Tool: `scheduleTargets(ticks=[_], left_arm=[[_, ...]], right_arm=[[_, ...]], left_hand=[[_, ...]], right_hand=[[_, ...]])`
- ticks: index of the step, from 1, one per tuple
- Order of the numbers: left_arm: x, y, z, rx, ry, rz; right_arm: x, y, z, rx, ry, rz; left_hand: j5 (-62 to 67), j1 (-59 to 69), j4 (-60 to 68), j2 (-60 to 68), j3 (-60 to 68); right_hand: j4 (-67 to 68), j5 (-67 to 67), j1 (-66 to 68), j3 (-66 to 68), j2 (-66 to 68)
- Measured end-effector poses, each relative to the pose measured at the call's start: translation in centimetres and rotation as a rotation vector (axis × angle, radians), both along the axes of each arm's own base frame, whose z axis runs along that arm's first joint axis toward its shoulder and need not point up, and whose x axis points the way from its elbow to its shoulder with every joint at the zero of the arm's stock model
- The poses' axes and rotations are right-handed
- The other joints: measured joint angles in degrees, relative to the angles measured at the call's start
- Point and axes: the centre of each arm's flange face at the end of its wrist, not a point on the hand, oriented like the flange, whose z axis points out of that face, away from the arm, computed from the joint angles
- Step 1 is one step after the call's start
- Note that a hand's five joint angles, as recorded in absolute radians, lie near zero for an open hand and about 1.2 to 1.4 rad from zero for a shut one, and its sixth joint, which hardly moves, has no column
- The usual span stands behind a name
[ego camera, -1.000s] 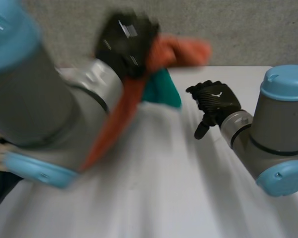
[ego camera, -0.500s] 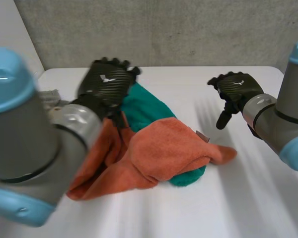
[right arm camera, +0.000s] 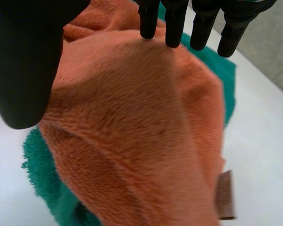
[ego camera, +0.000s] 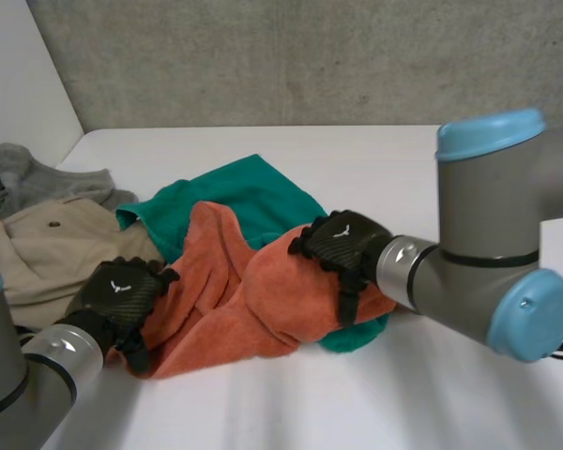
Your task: Fold the laundry.
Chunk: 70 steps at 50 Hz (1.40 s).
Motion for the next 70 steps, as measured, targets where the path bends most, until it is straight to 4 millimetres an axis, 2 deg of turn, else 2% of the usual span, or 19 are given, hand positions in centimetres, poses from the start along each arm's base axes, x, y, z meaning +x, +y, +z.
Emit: scheduleTargets(ticks=[2, 7, 12, 16, 19, 24, 28, 31, 34, 38, 42, 44, 46, 47, 49, 51, 57, 63, 70], left_arm=[[0.1, -0.5, -0.8, 0.017, -0.015, -0.002], [0.0, -2.0, -2.9, 0.043, -0.067, -0.014], [-0.5, -3.8, -3.8, 0.018, -0.106, -0.028], [-1.5, -5.4, -2.7, -0.048, -0.112, -0.042], [-3.0, -6.9, 0.2, -0.161, -0.079, -0.053], [-5.9, -7.4, 8.3, -0.395, 0.074, -0.067], [-7.8, -5.5, 15.0, -0.542, 0.251, -0.093], [-9.0, -3.3, 18.5, -0.598, 0.374, -0.132], [-10.2, -1.5, 19.8, -0.603, 0.448, -0.181], [-12.4, 0.1, 18.6, -0.546, 0.479, -0.257], [-14.8, 0.7, 15.2, -0.455, 0.453, -0.322], [-16.2, 0.9, 12.3, -0.39, 0.424, -0.359], [-17.3, 1.1, 9.6, -0.331, 0.396, -0.391], [-17.5, 1.1, 8.9, -0.317, 0.389, -0.399], [-18.3, 1.4, 6.4, -0.263, 0.364, -0.43], [-18.5, 1.4, 4.9, -0.228, 0.347, -0.449], [-17.2, 0.9, 4.5, -0.213, 0.328, -0.425], [-14.5, 1.6, 5.1, -0.216, 0.289, -0.361], [-12.2, 2.2, 3.5, -0.219, 0.193, -0.309]], right_arm=[[0.3, 0.0, -0.6, 0.001, -0.005, -0.008], [0.8, -0.5, -1.6, -0.036, -0.039, -0.044], [0.8, -1.0, -0.4, -0.108, -0.1, -0.069], [0.4, -1.7, 1.7, -0.181, -0.162, -0.097], [-0.2, -2.6, 3.8, -0.248, -0.212, -0.135], [-3.2, -4.5, 10.0, -0.431, -0.327, -0.26], [-5.8, -4.7, 13.9, -0.53, -0.381, -0.329], [-7.7, -4.6, 16.2, -0.584, -0.404, -0.364], [-8.9, -4.5, 17.0, -0.6, -0.395, -0.379], [-10.2, -4.6, 16.1, -0.57, -0.32, -0.393], [-11.1, -5.1, 13.7, -0.508, -0.214, -0.405], [-11.4, -5.5, 11.6, -0.462, -0.145, -0.414], [-11.8, -6.0, 9.4, -0.416, -0.073, -0.432], [-11.9, -6.1, 8.8, -0.404, -0.055, -0.438], [-12.5, -6.7, 6.6, -0.363, 0.014, -0.468], [-13.1, -7.3, 4.8, -0.337, 0.069, -0.505], [-14.9, -9.4, 1.8, -0.329, 0.141, -0.61], [-16.3, -11.6, 0.8, -0.372, 0.114, -0.682], [-18.0, -14.1, 0.3, -0.43, 0.101, -0.774]], left_hand=[[0.1, 0.6, 0.3, 0.3, 0.2], [25.3, 29.8, 26.8, 27.3, 27.0], [51.6, 54.5, 53.6, 53.5, 52.7], [53.1, 54.5, 57.1, 56.5, 56.0], [53.1, 54.5, 57.6, 56.6, 56.2], [53.1, 54.5, 57.6, 56.6, 56.2], [53.1, 54.5, 57.6, 56.7, 56.2], [53.1, 54.5, 57.6, 56.7, 56.2], [53.1, 54.5, 57.6, 56.7, 56.2], [53.1, 54.5, 57.6, 56.8, 56.2], [53.1, 54.5, 57.5, 56.7, 56.2], [46.9, 47.4, 49.0, 47.7, 48.3], [29.6, 27.8, 31.0, 29.7, 29.8], [29.6, 27.8, 31.0, 29.7, 29.8], [5.6, 4.4, 6.7, 6.9, 6.9], [0.0, -0.1, 0.4, 0.5, 0.3], [0.0, -0.1, 0.0, 0.0, 0.0], [0.0, -0.1, 0.0, 0.0, 0.0], [0.0, -0.1, 0.0, 0.0, 0.0]], right_hand=[[6.9, 7.0, 6.9, 7.0, 6.9], [43.2, 42.3, 41.8, 43.0, 43.7], [53.5, 49.2, 45.9, 51.8, 51.8], [53.7, 49.2, 45.9, 51.9, 51.8], [53.8, 49.2, 45.9, 52.4, 51.8], [53.8, 49.2, 45.9, 52.8, 51.8], [53.8, 49.2, 45.9, 52.8, 51.8], [53.8, 49.7, 45.9, 52.8, 51.8], [53.8, 50.1, 45.9, 52.8, 51.8], [53.9, 50.1, 45.9, 52.8, 51.8], [54.0, 50.1, 45.9, 52.8, 51.8], [54.0, 50.1, 45.9, 52.8, 51.8], [54.0, 50.1, 45.9, 53.1, 51.8], [54.0, 50.1, 45.9, 53.1, 51.8], [54.0, 50.1, 45.9, 53.1, 51.8], [54.0, 50.1, 45.9, 53.1, 51.8], [54.0, 50.1, 45.9, 53.1, 51.8], [54.0, 50.1, 45.9, 53.1, 51.8], [54.0, 50.1, 45.9, 53.1, 51.8]])
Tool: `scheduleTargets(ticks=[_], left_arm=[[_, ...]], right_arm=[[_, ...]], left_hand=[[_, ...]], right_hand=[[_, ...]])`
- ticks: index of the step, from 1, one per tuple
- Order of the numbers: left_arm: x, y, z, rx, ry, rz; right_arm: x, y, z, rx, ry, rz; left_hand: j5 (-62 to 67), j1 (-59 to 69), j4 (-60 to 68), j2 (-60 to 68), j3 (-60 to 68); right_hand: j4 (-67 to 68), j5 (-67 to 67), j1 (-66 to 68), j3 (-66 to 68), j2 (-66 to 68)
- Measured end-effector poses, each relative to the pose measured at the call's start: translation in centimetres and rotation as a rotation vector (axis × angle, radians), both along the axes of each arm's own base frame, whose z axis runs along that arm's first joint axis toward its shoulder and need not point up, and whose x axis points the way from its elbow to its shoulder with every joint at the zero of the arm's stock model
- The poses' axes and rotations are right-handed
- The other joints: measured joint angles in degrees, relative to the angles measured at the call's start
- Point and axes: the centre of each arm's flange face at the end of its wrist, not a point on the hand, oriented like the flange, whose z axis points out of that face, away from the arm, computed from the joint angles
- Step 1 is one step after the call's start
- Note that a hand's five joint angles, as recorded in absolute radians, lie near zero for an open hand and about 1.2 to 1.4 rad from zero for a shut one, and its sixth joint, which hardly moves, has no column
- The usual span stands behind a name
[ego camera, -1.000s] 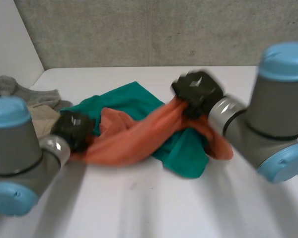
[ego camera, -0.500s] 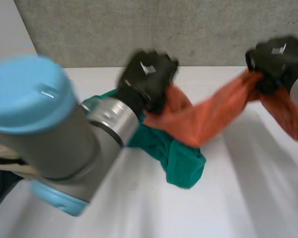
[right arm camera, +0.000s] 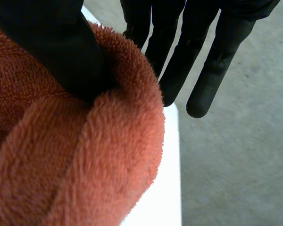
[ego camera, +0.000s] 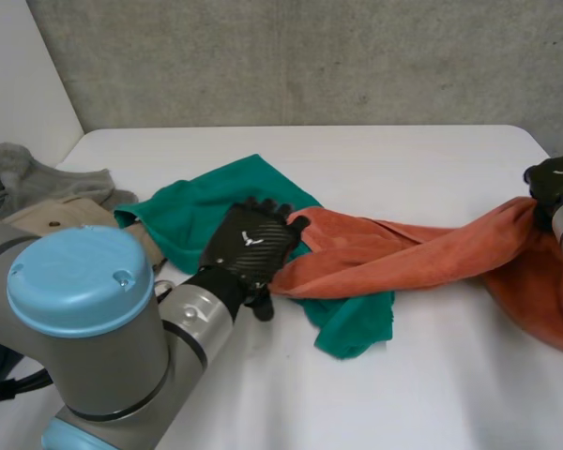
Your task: Fold the laundry.
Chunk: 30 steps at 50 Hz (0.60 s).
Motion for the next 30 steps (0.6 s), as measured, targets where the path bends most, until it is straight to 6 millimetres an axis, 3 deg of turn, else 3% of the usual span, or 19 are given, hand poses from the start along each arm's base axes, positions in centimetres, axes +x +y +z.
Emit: scheduleTargets(ticks=[4, 8, 14, 18, 30], left_arm=[[1.0, -1.8, -0.6, -0.032, -0.031, 0.062], [1.8, -5.5, -0.9, -0.062, -0.049, 0.138], [2.8, -11.0, -2.0, -0.034, -0.072, 0.191], [2.9, -13.2, -3.1, 0.028, -0.078, 0.159], [2.1, -15.0, -5.9, 0.184, -0.095, 0.061]], right_arm=[[-0.8, -0.8, -0.2, -0.014, 0.002, -0.038], [-1.1, -1.1, -0.3, -0.016, 0.0, -0.039], [-0.4, -0.5, -0.7, 0.003, -0.005, 0.001], [0.2, -0.1, -1.1, 0.012, -0.007, 0.027], [0.9, 0.3, -1.7, 0.008, -0.003, 0.053]], left_hand=[[0.0, 0.0, 0.0, 0.0, 0.0], [0.1, 0.2, 0.1, 0.1, 0.1], [4.6, 6.6, 5.8, 5.4, 5.2], [7.3, 8.9, 8.5, 8.0, 7.9], [9.5, 10.3, 10.4, 10.1, 10.1]], right_hand=[[0.0, 0.0, 0.0, 0.0, 0.0], [0.0, 0.0, 0.0, 0.0, 0.0], [0.0, 0.0, 0.0, 0.3, 0.0], [0.0, 0.0, 0.0, 0.3, 0.0], [0.0, 0.0, 0.0, 0.3, 0.0]])
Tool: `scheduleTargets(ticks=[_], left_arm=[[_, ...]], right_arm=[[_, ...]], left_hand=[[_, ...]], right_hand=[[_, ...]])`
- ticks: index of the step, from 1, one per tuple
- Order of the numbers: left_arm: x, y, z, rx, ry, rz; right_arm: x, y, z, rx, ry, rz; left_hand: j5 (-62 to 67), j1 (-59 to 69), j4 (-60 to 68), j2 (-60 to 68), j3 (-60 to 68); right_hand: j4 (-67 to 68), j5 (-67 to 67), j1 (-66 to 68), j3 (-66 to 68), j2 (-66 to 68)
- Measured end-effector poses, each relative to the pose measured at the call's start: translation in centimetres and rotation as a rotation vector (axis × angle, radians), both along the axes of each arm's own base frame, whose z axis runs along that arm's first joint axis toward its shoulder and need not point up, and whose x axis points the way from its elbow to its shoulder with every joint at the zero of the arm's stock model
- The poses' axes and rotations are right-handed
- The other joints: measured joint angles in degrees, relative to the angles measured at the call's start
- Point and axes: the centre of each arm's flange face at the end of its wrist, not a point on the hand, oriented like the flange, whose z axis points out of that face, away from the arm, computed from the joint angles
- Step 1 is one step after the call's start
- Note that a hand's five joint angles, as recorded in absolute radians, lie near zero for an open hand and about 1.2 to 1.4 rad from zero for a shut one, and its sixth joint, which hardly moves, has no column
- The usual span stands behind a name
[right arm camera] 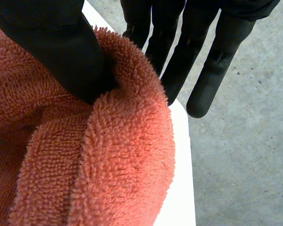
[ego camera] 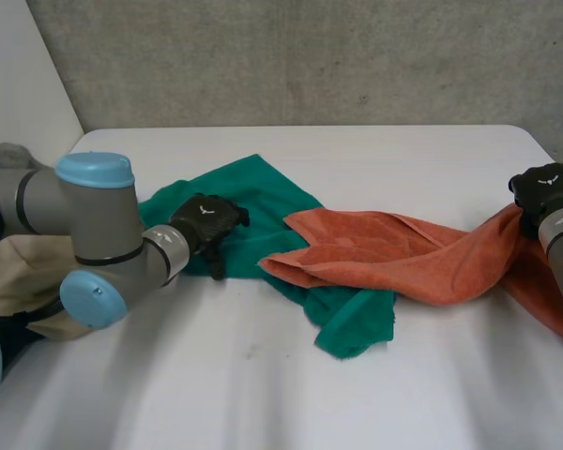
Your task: Fold the laundry.
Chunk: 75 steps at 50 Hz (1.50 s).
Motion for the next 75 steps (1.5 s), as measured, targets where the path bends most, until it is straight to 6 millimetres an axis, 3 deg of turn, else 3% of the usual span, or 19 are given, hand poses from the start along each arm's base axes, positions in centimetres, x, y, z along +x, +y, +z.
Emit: scheduleTargets(ticks=[17, 21, 23, 27, 31, 35, 38, 42, 44, 48, 53, 56, 57, 58, 60, 62, 68, 75], left_arm=[[-1.1, -1.6, -2.5, -0.024, 0.002, -0.002], [-1.3, -1.8, -2.8, -0.028, -0.003, -0.004], [-1.3, -2.0, -2.8, -0.035, -0.006, -0.001], [-1.2, -2.6, -2.1, -0.074, -0.012, 0.026], [-0.8, -3.8, 1.3, -0.17, 0.005, 0.084], [1.3, -6.5, 9.1, -0.376, 0.105, 0.194], [4.5, -8.2, 16.5, -0.563, 0.209, 0.313], [9.0, -9.0, 23.3, -0.739, 0.297, 0.453], [11.0, -9.0, 25.5, -0.8, 0.32, 0.513], [14.2, -9.3, 27.1, -0.85, 0.323, 0.624], [17.1, -9.9, 25.7, -0.82, 0.286, 0.716], [17.3, -10.1, 23.4, -0.756, 0.256, 0.696], [17.2, -10.1, 22.3, -0.726, 0.245, 0.675], [16.9, -10.1, 21.3, -0.695, 0.233, 0.648], [16.3, -9.9, 19.3, -0.641, 0.214, 0.597], [15.6, -9.6, 17.2, -0.584, 0.19, 0.546], [14.6, -7.6, 13.0, -0.472, 0.127, 0.495], [13.3, -3.2, 11.0, -0.366, 0.111, 0.474]], right_arm=[[0.0, 0.1, -0.4, 0.002, 0.007, 0.001], [0.0, 0.1, -0.5, 0.003, 0.011, 0.003], [0.0, 0.1, -0.5, 0.003, 0.012, 0.003], [0.0, 0.1, -0.5, 0.003, 0.013, 0.002], [0.0, 0.2, -0.3, 0.0, 0.013, 0.001], [0.2, 0.3, -0.1, -0.004, 0.012, 0.004], [0.4, 0.5, 0.0, -0.008, 0.011, 0.01], [0.8, 0.9, 0.2, -0.011, 0.008, 0.024], [1.1, 1.2, 0.3, -0.012, 0.007, 0.032], [1.7, 1.7, 0.6, -0.019, -0.003, 0.052], [2.7, 2.6, 1.1, -0.028, -0.022, 0.085], [3.3, 3.1, 1.3, -0.028, -0.03, 0.107], [3.6, 3.4, 1.3, -0.028, -0.032, 0.117], [3.8, 3.6, 1.4, -0.027, -0.034, 0.127], [4.3, 4.1, 1.5, -0.026, -0.037, 0.145], [4.7, 4.5, 1.6, -0.027, -0.038, 0.164], [5.8, 5.7, 2.2, -0.029, -0.037, 0.208], [7.6, 7.3, 3.8, -0.043, -0.045, 0.287]], left_hand=[[10.6, 11.7, 11.0, 10.8, 10.8], [22.1, 24.7, 22.7, 23.5, 22.5], [38.8, 41.2, 39.5, 39.4, 39.1], [43.4, 43.4, 46.4, 46.1, 45.8], [43.4, 43.4, 46.7, 46.4, 46.1], [43.4, 43.4, 46.8, 46.5, 46.2], [43.4, 43.9, 46.8, 46.5, 46.2], [43.4, 43.9, 46.8, 46.5, 46.2], [44.1, 43.9, 46.8, 46.5, 46.2], [44.1, 43.9, 46.8, 46.6, 46.2], [44.1, 43.9, 46.8, 46.6, 46.2], [44.1, 43.9, 46.6, 46.4, 46.1], [37.5, 36.7, 38.5, 37.5, 37.4], [37.5, 36.7, 38.5, 37.5, 37.4], [10.6, 5.7, 11.1, 10.0, 10.4], [-4.9, -8.8, -5.1, -5.3, -4.4], [-9.5, -10.6, -10.4, -10.2, -10.1], [-9.5, -10.6, -10.4, -10.2, -10.1]], right_hand=[[0.0, 0.0, 0.0, 0.0, 0.0], [0.0, 0.0, 0.0, 0.0, 0.0], [0.0, 0.0, 0.0, 0.0, 0.0], [0.0, 0.0, 0.0, 0.0, 0.0], [0.0, 0.0, 0.0, 0.0, 0.0], [0.0, 0.0, 0.0, 0.0, 0.0], [0.0, 0.0, 0.0, 0.0, 0.0], [0.0, 0.0, 0.0, 0.0, 0.0], [0.0, 0.0, 0.0, 0.0, 0.0], [0.0, 0.0, 0.0, 0.0, 0.0], [0.0, 0.0, 0.0, 0.0, 0.0], [0.0, 0.0, 0.0, 0.0, 0.0], [0.0, 0.0, 0.0, 0.0, 0.0], [0.0, 0.0, 0.0, 0.0, 0.0], [0.0, 0.0, 0.0, 0.0, 0.0], [0.0, 0.0, 0.0, 0.0, 0.0], [0.0, 0.0, 0.0, 0.0, 0.0], [0.0, 0.0, 0.0, 0.0, 0.0]])
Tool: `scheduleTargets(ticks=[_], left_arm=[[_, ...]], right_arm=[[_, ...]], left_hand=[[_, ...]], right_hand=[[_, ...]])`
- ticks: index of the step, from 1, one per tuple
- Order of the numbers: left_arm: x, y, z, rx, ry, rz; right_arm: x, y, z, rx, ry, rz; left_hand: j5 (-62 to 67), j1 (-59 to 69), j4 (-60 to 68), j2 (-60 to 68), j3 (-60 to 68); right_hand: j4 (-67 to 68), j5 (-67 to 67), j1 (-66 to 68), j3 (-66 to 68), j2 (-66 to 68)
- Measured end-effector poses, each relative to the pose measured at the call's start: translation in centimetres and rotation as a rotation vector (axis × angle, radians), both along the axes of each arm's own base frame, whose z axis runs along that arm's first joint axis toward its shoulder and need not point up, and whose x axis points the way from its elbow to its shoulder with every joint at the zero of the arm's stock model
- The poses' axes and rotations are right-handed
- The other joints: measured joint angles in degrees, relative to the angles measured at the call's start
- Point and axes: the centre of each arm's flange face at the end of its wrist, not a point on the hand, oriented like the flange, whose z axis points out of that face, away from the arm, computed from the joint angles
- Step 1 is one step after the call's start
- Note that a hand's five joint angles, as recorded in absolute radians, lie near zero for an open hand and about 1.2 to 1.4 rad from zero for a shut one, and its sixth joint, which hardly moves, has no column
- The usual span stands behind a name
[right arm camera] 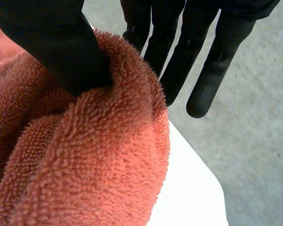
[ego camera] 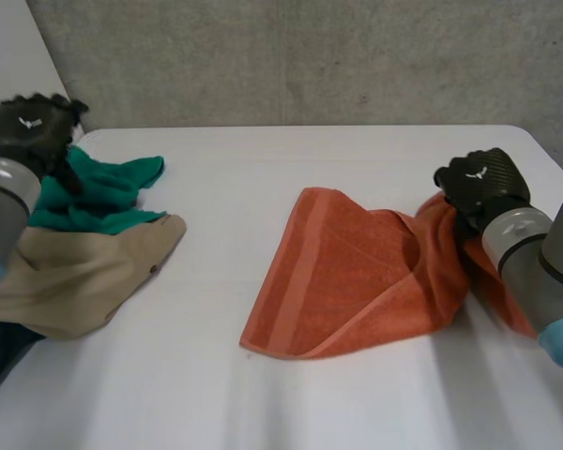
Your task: Fold the laundry.
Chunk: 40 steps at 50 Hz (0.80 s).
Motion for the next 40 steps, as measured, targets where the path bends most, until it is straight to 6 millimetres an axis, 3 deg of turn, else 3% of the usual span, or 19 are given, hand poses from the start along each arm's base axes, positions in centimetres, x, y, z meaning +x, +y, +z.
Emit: scheduleTargets(ticks=[9, 11, 15, 19, 24, 32, 40], left_arm=[[-4.7, 8.4, -2.8, 0.166, 0.095, -0.199], [-6.2, 10.9, -3.7, 0.225, 0.139, -0.259], [-8.2, 13.7, -4.6, 0.325, 0.235, -0.304], [-9.6, 15.3, -5.3, 0.432, 0.341, -0.293], [-11.0, 16.4, -6.2, 0.572, 0.436, -0.276], [-13.2, 16.1, -8.5, 0.805, 0.568, -0.254], [-15.2, 16.3, -9.2, 0.996, 0.716, -0.283]], right_arm=[[2.7, 3.7, 4.9, -0.088, -0.047, 0.122], [3.4, 5.1, 6.8, -0.131, -0.079, 0.157], [4.3, 7.5, 10.1, -0.204, -0.149, 0.216], [5.1, 9.9, 12.8, -0.265, -0.214, 0.274], [5.7, 11.9, 14.6, -0.308, -0.256, 0.318], [6.1, 14.5, 15.9, -0.331, -0.301, 0.345], [5.9, 14.9, 16.1, -0.33, -0.327, 0.328]], left_hand=[[0.0, 0.0, 0.0, 0.0, 0.0], [0.0, 0.0, 0.0, 0.0, 0.0], [0.0, 0.0, 0.0, 0.0, 0.0], [0.0, 0.0, 0.0, 0.0, 0.0], [0.0, 0.0, 0.0, 0.0, 0.0], [0.0, 0.0, 0.0, 0.0, 0.0], [0.0, 0.0, 0.0, 0.0, 0.0]], right_hand=[[0.0, 0.0, 0.0, 0.0, 0.0], [0.0, 0.0, 0.0, 0.0, 0.0], [0.0, 0.0, 0.0, 0.0, 0.0], [0.0, 0.0, 0.0, 0.0, 0.0], [0.0, 0.0, 0.0, 0.0, 0.0], [0.1, 0.0, 0.0, 0.0, 0.0], [0.1, 0.0, 0.0, 0.0, 0.0]])
